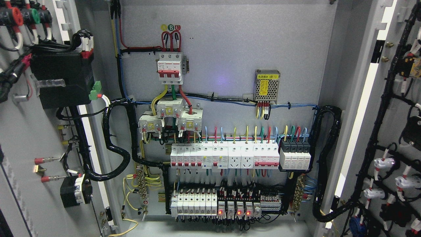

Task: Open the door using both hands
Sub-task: 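Swing the indicator-light door fully open with the right hand, then lower and withdraw the right hand from the cabinet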

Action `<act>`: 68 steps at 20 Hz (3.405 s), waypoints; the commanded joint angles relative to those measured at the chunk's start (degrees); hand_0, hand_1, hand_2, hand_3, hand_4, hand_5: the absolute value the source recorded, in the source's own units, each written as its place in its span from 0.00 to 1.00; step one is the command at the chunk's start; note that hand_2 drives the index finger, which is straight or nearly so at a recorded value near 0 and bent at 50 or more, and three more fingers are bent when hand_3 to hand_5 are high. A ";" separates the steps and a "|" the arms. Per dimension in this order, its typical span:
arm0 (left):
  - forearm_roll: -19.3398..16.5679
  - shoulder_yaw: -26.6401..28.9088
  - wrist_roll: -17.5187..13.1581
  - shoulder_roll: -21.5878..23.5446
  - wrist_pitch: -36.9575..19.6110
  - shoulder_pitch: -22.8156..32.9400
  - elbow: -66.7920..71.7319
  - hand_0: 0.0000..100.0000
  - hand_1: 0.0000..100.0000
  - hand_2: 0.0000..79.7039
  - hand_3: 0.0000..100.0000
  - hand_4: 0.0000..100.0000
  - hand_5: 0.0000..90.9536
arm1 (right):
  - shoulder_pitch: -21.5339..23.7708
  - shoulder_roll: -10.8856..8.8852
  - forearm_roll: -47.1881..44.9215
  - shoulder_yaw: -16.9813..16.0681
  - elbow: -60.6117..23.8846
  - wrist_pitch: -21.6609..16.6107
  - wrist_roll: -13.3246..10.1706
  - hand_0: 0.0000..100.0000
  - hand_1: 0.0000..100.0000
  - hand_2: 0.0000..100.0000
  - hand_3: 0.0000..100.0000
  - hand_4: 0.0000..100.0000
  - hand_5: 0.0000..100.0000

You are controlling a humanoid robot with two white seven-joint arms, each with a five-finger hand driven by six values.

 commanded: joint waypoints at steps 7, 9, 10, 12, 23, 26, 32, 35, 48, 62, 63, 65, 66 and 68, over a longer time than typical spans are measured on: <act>-1.84 -7.69 0.04 0.96 -0.33 5.87 -19.47 0.00 0.00 0.00 0.00 0.00 0.00 | 0.16 0.00 -0.05 -12.92 2.51 0.10 -4.99 0.00 0.00 0.00 0.00 0.00 0.00; -1.85 -11.82 -0.40 2.63 -0.51 11.66 -31.40 0.00 0.00 0.00 0.00 0.00 0.00 | 0.16 0.00 -0.05 -13.79 2.51 0.01 -4.99 0.00 0.00 0.00 0.00 0.00 0.00; -1.76 -13.76 -0.92 3.68 -0.94 14.56 -38.43 0.00 0.00 0.00 0.00 0.00 0.00 | 0.16 -0.09 -0.05 -14.84 2.51 -0.08 -4.99 0.00 0.00 0.00 0.00 0.00 0.00; -1.67 -16.31 -1.80 5.79 -3.83 18.70 -51.18 0.00 0.00 0.00 0.00 0.00 0.00 | 0.25 -0.09 0.04 -17.47 2.34 -0.08 -5.25 0.00 0.00 0.00 0.00 0.00 0.00; -3.25 -18.61 -3.30 11.33 -17.38 22.24 -89.89 0.00 0.00 0.00 0.00 0.00 0.00 | 11.31 -0.35 -0.57 -24.78 -5.82 -6.76 -17.63 0.00 0.00 0.00 0.00 0.00 0.00; -4.13 -18.70 -3.30 12.13 -23.07 20.57 -93.77 0.00 0.00 0.00 0.00 0.00 0.00 | 16.23 -0.35 -0.66 -24.69 -9.95 -9.91 -20.28 0.00 0.00 0.00 0.00 0.00 0.00; -5.71 -18.70 -3.04 12.22 -34.59 19.51 -98.17 0.00 0.00 0.00 0.00 0.00 0.00 | 30.64 -0.79 -0.75 -24.96 -17.52 -22.11 -20.28 0.00 0.00 0.00 0.00 0.00 0.00; -5.54 -18.08 -2.69 11.96 -40.74 19.16 -100.36 0.00 0.00 0.00 0.00 0.00 0.00 | 36.79 -1.14 -0.67 -25.13 -17.70 -30.99 -20.28 0.00 0.00 0.00 0.00 0.00 0.00; -5.10 -9.30 -0.40 10.02 -54.81 12.40 -116.10 0.00 0.00 0.00 0.00 0.00 0.00 | 39.45 -1.41 -0.31 -44.98 -17.70 -50.78 -20.28 0.00 0.00 0.00 0.00 0.00 0.00; -4.57 -4.12 -0.22 5.54 -63.43 7.82 -120.06 0.00 0.00 0.00 0.00 0.00 0.00 | 31.81 -1.50 -0.31 -62.30 -17.53 -51.06 -19.93 0.00 0.00 0.00 0.00 0.00 0.00; -3.35 -3.15 -0.22 5.36 -64.13 7.82 -120.06 0.00 0.00 0.00 0.00 0.00 0.00 | 31.63 -1.50 -0.31 -62.92 -17.61 -51.06 -19.93 0.00 0.00 0.00 0.00 0.00 0.00; -1.68 -0.08 -0.22 5.19 -64.93 7.91 -120.06 0.00 0.00 0.00 0.00 0.00 0.00 | 31.72 -1.50 -0.40 -63.54 -17.96 -51.32 -19.75 0.00 0.00 0.00 0.00 0.00 0.00; -1.06 1.07 -0.22 5.19 -64.93 7.82 -120.06 0.00 0.00 0.00 0.00 0.00 0.00 | 31.80 -1.50 -0.40 -64.06 -18.14 -51.41 -19.75 0.00 0.00 0.00 0.00 0.00 0.00; 0.34 3.18 -0.22 5.19 -64.93 7.91 -119.88 0.00 0.00 0.00 0.00 0.00 0.00 | 31.81 -1.50 -0.58 -66.08 -18.14 -51.41 -19.67 0.00 0.00 0.00 0.00 0.00 0.00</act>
